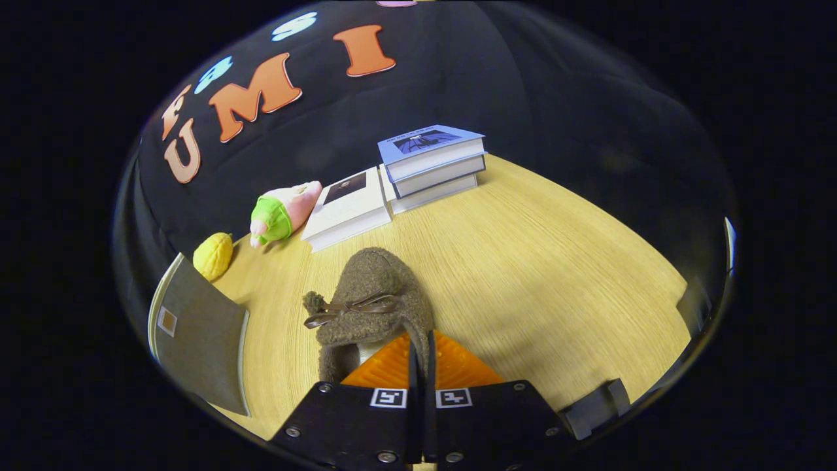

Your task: Open the storage box then place both shoes into the box .Put the left shoe in first, then the right shoe, with the right side of both shoes facing outward in a uniform manner.

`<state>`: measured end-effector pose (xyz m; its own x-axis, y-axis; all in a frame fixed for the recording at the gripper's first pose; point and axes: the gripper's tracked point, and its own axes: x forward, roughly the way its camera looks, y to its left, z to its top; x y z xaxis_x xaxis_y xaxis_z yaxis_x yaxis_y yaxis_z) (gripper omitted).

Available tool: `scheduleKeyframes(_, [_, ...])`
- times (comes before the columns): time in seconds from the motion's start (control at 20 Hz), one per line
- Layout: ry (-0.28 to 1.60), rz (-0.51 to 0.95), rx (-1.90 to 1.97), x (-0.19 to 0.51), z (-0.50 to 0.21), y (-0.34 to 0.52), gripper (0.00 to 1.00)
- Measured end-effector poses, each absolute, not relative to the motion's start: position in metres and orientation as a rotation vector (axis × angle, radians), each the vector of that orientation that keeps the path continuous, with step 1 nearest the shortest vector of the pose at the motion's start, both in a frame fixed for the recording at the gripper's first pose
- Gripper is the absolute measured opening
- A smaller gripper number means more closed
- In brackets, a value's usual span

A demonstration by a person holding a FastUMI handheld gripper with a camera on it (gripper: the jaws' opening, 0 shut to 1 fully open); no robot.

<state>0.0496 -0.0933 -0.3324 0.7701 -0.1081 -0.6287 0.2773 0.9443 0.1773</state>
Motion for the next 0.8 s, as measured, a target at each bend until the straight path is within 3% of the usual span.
scheduleKeyframes(0.15, [0.615, -0.133, 0.388, 0.053, -0.317, -0.069, 0.01])
scheduleKeyframes(0.8, [0.47, -0.048, 0.437, 0.071, -0.213, 0.028, 0.01])
